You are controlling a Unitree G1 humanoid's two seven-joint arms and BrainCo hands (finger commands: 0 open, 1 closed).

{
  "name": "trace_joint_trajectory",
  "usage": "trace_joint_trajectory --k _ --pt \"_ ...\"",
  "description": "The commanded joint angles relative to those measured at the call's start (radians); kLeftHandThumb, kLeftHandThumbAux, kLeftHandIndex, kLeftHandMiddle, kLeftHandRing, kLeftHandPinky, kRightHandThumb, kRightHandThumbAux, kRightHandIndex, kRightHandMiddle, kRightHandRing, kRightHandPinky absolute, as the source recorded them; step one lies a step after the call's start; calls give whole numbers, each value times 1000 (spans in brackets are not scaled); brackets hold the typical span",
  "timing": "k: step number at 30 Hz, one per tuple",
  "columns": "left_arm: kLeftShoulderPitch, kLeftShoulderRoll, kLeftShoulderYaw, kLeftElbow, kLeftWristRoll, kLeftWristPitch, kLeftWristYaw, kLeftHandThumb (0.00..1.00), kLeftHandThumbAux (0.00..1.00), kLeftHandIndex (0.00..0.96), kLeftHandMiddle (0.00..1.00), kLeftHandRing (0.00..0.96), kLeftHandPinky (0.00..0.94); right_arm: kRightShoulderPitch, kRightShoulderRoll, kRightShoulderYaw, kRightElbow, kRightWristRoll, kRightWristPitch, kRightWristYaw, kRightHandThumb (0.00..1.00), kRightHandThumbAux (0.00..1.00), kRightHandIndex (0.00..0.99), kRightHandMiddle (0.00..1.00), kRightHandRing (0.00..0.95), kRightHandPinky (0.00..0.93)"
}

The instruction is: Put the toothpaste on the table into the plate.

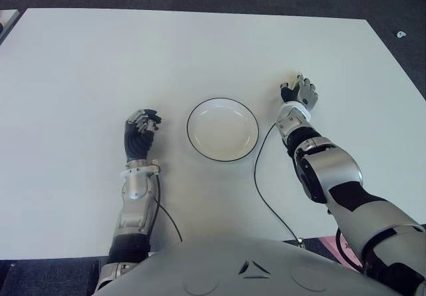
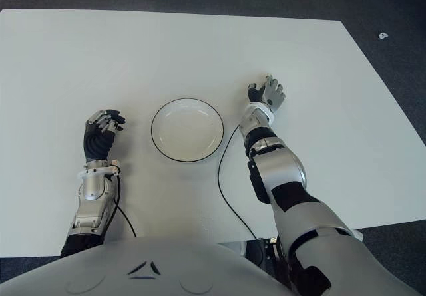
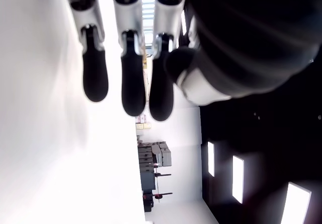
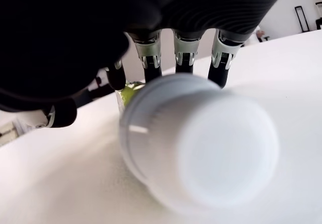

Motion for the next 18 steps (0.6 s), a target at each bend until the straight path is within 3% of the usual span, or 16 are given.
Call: trace_joint_trajectory --k 1,8,18 --pt "39 1 5 52 -2 40 -8 711 719 432 512 502 507 28 -3 5 -3 -1 -66 -64 632 193 0 0 0 0" --pt "34 1 5 56 -3 43 -8 712 719 432 515 499 501 40 -1 6 0 -1 -122 -140 663 172 0 0 0 0" --pt "26 4 6 72 -4 26 -9 713 719 433 522 509 523 35 4 1 7 3 -125 -178 675 165 0 0 0 0"
